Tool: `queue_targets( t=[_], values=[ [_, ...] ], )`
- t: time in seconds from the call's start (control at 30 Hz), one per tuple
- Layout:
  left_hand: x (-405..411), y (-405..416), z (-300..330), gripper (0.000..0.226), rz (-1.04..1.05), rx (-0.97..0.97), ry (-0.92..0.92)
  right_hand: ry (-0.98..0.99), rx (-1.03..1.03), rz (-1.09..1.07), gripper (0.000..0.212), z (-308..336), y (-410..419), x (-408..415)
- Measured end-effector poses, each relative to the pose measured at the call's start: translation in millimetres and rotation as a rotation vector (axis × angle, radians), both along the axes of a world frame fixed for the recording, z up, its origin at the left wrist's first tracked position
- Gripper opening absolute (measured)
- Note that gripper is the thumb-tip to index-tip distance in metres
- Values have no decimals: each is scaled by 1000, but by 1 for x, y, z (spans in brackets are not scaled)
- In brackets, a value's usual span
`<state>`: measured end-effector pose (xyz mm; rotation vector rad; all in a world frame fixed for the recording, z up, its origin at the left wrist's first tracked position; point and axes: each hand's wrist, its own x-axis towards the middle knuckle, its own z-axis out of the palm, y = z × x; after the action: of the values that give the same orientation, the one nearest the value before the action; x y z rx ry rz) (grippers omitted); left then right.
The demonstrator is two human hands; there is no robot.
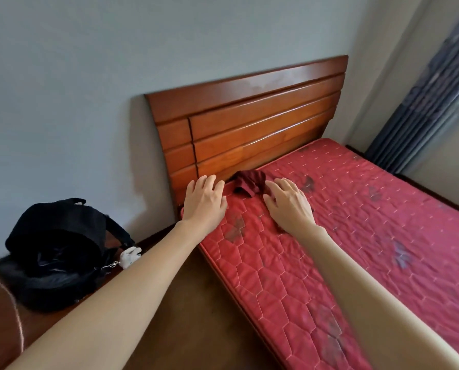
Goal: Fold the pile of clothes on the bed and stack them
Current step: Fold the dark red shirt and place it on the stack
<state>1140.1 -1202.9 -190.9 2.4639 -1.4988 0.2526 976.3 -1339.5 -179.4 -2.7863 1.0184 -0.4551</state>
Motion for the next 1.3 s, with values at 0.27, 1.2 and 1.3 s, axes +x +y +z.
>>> queue_targets(
  t=[0.27,1.2,1.3],
  values=[
    [65,-122,-24,42,-105,50,33,4,48,-133,49,-19,-102,46],
    [239,-555,-259,50,-575,348,158,124,381,-657,59,-266,-416,205],
    [256,-563,-331,57,-585,437,170,161,442,-640,58,-332,-430,229]
  ],
)
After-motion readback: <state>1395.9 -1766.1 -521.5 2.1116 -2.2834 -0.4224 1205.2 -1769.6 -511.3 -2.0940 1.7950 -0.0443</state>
